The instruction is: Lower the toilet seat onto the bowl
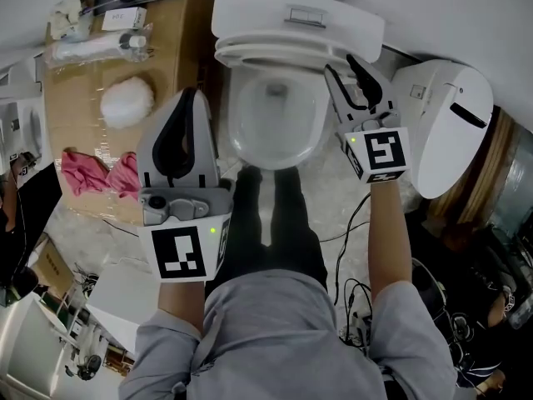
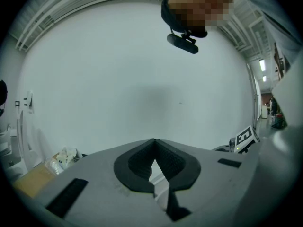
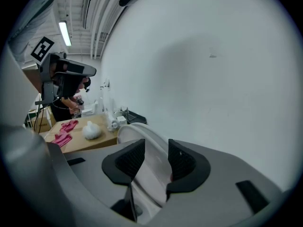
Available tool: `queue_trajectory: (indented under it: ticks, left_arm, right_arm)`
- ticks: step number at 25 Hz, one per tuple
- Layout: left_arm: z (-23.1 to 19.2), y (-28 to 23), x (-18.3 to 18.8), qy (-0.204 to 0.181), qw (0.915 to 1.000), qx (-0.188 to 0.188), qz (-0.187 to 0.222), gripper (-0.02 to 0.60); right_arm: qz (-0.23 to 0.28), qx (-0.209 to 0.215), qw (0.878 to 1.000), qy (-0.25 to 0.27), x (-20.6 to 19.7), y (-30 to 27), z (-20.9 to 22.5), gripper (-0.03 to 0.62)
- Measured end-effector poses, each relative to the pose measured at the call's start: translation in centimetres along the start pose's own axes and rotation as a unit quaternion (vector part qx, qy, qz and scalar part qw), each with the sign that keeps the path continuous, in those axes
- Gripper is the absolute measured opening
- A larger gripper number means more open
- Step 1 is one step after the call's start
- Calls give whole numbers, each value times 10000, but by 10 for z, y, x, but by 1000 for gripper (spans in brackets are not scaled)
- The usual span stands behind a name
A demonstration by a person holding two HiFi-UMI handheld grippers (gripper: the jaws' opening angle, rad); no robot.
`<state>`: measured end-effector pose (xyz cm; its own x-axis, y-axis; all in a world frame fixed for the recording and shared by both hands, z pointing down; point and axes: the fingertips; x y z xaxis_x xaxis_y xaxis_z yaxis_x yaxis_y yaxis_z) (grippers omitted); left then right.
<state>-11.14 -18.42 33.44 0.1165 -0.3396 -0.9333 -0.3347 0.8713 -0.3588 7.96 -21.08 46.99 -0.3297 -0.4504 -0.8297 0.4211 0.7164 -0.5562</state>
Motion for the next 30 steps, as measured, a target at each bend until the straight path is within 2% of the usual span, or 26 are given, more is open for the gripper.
queue_trajectory:
  ticks: [12,30]
  left_arm:
    - [2,8,-11,66,10000,12,-26,0]
    - [21,35,-30,64,9999,-76,-69,0]
  right_arm:
    - [-7,-43,9999,-100,-8,4,-8,137]
    - [7,-132,9999,-107,-34,43,-50,137]
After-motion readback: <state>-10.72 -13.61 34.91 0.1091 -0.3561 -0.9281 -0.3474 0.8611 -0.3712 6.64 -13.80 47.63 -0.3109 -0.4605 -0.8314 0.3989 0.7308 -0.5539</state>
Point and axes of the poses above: the fingertips, and each gripper's own axes: y backward along the fingers, z to its right, x out of its top, and after that the axes turned 8 degrees about -z, right-handed
